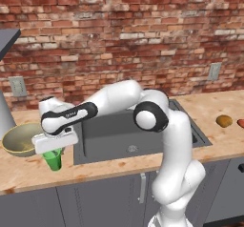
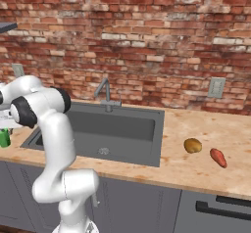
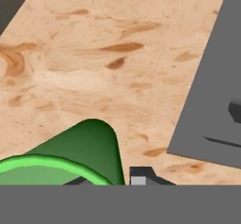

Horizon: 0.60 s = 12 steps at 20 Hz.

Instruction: Remove the potato and sweet potato from the sink. Then move the bowl and cup from the counter to the sink for washing.

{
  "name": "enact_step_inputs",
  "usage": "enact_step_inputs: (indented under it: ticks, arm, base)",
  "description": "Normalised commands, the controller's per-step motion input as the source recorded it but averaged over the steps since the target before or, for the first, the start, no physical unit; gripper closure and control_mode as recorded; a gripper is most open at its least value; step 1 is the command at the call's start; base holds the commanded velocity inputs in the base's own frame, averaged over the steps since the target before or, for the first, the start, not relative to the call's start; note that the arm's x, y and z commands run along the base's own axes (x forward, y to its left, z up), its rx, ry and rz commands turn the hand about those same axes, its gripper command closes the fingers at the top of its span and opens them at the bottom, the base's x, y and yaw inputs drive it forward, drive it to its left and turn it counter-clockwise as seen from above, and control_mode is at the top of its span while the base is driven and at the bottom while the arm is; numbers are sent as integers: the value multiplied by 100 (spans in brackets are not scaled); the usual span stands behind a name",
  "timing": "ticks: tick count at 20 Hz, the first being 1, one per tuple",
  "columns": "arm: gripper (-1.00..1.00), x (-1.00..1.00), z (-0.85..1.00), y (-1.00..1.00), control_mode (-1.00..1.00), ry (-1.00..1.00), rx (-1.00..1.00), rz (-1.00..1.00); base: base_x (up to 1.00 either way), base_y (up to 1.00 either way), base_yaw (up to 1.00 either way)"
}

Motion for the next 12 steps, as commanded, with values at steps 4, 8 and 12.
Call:
enact_step_inputs:
  ticks: [4, 8, 12]
  arm:
    - [100, -15, 1, -25, -100, 0, 0, 0]
    - [100, -20, 10, -26, -100, 0, 0, 0]
    - [100, -19, 21, -28, -100, 0, 0, 0]
  base:
    - [0, 0, 0]
    - [0, 0, 0]
    - [0, 0, 0]
